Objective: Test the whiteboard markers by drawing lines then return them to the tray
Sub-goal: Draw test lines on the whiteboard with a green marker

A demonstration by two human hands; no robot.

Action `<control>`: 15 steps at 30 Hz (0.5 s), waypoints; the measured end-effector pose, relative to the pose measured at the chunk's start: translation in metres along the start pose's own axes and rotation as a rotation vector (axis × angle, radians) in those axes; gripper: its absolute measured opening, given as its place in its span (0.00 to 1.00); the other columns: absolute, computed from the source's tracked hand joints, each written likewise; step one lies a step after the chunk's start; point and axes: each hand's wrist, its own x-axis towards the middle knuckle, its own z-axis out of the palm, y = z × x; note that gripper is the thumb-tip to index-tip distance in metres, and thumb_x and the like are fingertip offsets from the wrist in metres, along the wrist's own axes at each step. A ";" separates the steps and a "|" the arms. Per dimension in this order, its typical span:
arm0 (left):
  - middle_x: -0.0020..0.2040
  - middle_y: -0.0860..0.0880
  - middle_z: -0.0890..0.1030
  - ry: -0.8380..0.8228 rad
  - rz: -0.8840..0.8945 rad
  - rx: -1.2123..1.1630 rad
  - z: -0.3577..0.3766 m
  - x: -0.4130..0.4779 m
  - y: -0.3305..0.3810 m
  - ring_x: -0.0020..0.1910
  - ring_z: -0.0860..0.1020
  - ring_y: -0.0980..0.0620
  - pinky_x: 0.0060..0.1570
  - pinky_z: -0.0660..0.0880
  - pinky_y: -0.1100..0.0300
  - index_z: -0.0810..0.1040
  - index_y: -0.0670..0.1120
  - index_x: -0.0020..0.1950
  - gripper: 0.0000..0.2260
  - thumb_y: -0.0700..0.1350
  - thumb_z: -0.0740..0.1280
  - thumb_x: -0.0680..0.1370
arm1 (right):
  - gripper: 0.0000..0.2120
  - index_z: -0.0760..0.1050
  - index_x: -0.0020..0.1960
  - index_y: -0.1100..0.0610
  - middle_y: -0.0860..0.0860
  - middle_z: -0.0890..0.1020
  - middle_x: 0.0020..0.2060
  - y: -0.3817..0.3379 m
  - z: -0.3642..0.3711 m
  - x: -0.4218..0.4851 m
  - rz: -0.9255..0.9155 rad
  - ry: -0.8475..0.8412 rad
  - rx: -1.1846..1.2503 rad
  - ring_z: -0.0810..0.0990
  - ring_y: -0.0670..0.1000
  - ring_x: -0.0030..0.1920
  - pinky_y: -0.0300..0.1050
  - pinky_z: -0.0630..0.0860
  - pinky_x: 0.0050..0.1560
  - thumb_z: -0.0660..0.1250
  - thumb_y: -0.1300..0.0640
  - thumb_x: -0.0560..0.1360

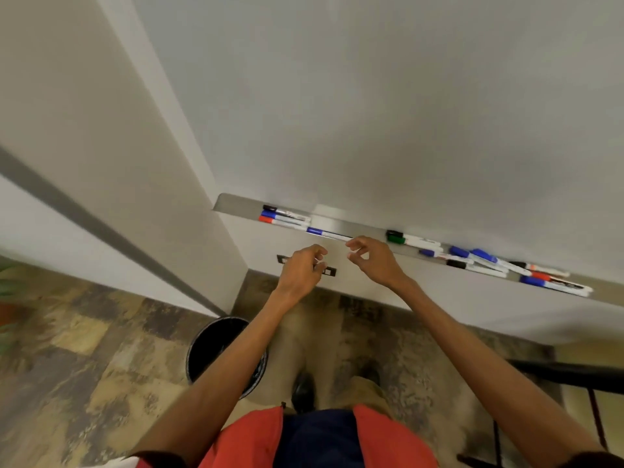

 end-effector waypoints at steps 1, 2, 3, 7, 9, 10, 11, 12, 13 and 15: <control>0.61 0.46 0.80 -0.014 0.012 0.005 0.006 0.008 0.008 0.58 0.80 0.49 0.58 0.77 0.57 0.75 0.46 0.66 0.13 0.43 0.67 0.81 | 0.11 0.79 0.60 0.55 0.51 0.82 0.56 0.008 -0.008 0.000 0.016 0.017 -0.001 0.80 0.49 0.52 0.45 0.77 0.56 0.69 0.56 0.78; 0.61 0.46 0.80 -0.025 0.027 0.011 0.013 0.017 0.016 0.58 0.80 0.49 0.58 0.77 0.57 0.75 0.45 0.66 0.13 0.44 0.66 0.81 | 0.11 0.79 0.60 0.55 0.51 0.82 0.56 0.017 -0.015 0.000 0.037 0.035 -0.001 0.80 0.49 0.52 0.45 0.77 0.56 0.69 0.56 0.78; 0.61 0.46 0.80 -0.033 0.042 0.016 0.020 0.025 0.024 0.58 0.79 0.49 0.57 0.77 0.57 0.75 0.45 0.66 0.13 0.45 0.66 0.81 | 0.11 0.79 0.60 0.55 0.51 0.82 0.56 0.026 -0.023 0.000 0.057 0.054 -0.001 0.81 0.50 0.53 0.45 0.77 0.56 0.68 0.56 0.79; 0.60 0.47 0.81 -0.067 0.101 0.055 0.049 0.054 0.052 0.58 0.79 0.50 0.58 0.75 0.58 0.76 0.46 0.65 0.12 0.45 0.65 0.82 | 0.11 0.78 0.61 0.57 0.53 0.82 0.57 0.062 -0.048 0.002 0.144 0.117 -0.010 0.80 0.52 0.55 0.44 0.75 0.56 0.67 0.57 0.79; 0.60 0.46 0.80 -0.090 0.136 0.080 0.066 0.068 0.067 0.59 0.79 0.49 0.58 0.74 0.58 0.76 0.45 0.65 0.12 0.44 0.64 0.82 | 0.11 0.79 0.61 0.58 0.55 0.81 0.58 0.084 -0.058 0.005 0.187 0.144 -0.043 0.80 0.54 0.56 0.44 0.73 0.57 0.66 0.57 0.79; 0.61 0.46 0.80 -0.098 0.153 0.095 0.074 0.075 0.073 0.59 0.79 0.49 0.59 0.74 0.57 0.76 0.45 0.65 0.12 0.44 0.64 0.82 | 0.11 0.79 0.61 0.58 0.56 0.81 0.57 0.094 -0.062 0.006 0.210 0.156 -0.061 0.79 0.55 0.56 0.46 0.74 0.57 0.66 0.57 0.79; 0.62 0.46 0.80 -0.106 0.166 0.115 0.083 0.083 0.079 0.59 0.78 0.48 0.59 0.75 0.55 0.76 0.45 0.66 0.12 0.44 0.64 0.82 | 0.11 0.79 0.60 0.58 0.56 0.80 0.57 0.103 -0.066 0.007 0.233 0.169 -0.076 0.79 0.56 0.56 0.47 0.74 0.57 0.67 0.58 0.79; 0.63 0.46 0.79 -0.117 0.176 0.143 0.092 0.089 0.084 0.59 0.78 0.46 0.59 0.75 0.53 0.75 0.45 0.67 0.13 0.44 0.63 0.82 | 0.11 0.79 0.60 0.58 0.56 0.80 0.57 0.112 -0.069 0.008 0.251 0.183 -0.087 0.79 0.56 0.55 0.47 0.75 0.57 0.67 0.58 0.79; 0.64 0.45 0.78 -0.128 0.188 0.177 0.101 0.096 0.090 0.59 0.78 0.45 0.59 0.75 0.51 0.74 0.45 0.68 0.14 0.44 0.63 0.82 | 0.10 0.79 0.59 0.58 0.56 0.80 0.56 0.119 -0.072 0.009 0.255 0.195 -0.095 0.79 0.56 0.53 0.46 0.75 0.55 0.67 0.59 0.78; 0.65 0.46 0.77 -0.141 0.206 0.229 0.116 0.106 0.099 0.57 0.79 0.44 0.58 0.76 0.50 0.75 0.45 0.68 0.14 0.42 0.63 0.82 | 0.09 0.80 0.58 0.58 0.56 0.80 0.55 0.133 -0.074 0.010 0.240 0.206 -0.119 0.79 0.56 0.51 0.44 0.74 0.53 0.68 0.61 0.78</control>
